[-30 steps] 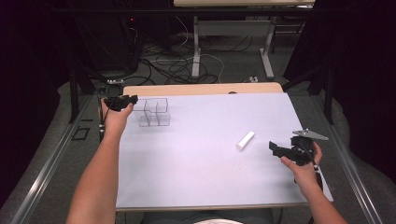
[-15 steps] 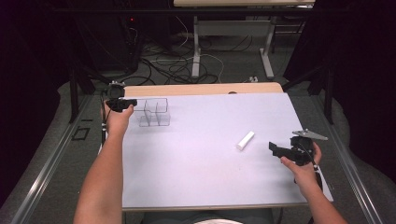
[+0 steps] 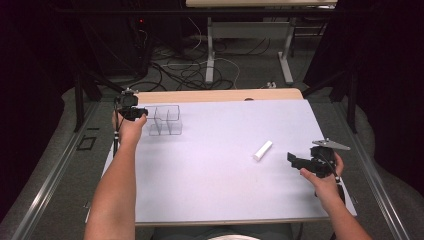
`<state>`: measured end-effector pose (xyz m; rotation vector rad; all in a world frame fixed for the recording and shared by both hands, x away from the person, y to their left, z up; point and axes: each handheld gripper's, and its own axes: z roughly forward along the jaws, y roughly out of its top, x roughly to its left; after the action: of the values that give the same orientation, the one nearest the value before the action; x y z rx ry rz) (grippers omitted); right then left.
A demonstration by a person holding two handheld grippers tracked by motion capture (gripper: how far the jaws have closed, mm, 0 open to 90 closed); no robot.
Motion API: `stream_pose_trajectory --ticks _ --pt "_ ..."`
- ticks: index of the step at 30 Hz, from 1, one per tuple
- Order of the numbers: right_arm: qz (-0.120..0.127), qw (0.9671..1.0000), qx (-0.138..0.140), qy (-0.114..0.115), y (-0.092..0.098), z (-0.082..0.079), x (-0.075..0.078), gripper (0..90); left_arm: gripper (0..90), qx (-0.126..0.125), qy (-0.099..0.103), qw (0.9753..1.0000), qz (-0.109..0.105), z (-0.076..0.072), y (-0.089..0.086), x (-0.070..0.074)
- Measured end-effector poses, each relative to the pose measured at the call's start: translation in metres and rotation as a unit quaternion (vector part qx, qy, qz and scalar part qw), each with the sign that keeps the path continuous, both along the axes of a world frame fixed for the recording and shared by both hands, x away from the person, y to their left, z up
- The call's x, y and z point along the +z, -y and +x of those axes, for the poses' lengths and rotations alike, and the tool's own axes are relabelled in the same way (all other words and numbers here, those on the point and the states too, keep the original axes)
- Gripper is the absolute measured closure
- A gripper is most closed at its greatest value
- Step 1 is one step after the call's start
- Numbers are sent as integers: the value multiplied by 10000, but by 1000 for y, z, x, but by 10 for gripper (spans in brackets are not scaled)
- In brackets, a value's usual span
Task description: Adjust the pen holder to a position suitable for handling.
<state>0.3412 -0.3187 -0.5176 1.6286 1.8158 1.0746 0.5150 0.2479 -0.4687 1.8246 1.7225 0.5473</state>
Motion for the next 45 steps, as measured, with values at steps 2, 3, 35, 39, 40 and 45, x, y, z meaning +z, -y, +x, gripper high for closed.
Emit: stream_pose_trajectory --ticks 2,3,35,39,40,45 --pt "-5 10000 14 -1 0 0 0 69 818 14 -49 10000 21 1 0 -1" --pt "-10 10000 26 -5 0 0 0 69 830 52 -53 10000 17 1 0 -1" --pt "-23 10000 51 -78 -1 1 -1 113 890 348 -201 9989 -257 -12 12 10" --pt "-9 10000 53 -80 -1 1 -1 114 890 223 -190 9990 -326 -23 19 13" --pt "-5 9999 62 -80 -1 1 -1 114 889 191 -203 9992 -300 -26 21 14" --pt "-4 9999 70 -103 -2 1 -1 117 889 59 -283 9993 -217 -38 33 17"
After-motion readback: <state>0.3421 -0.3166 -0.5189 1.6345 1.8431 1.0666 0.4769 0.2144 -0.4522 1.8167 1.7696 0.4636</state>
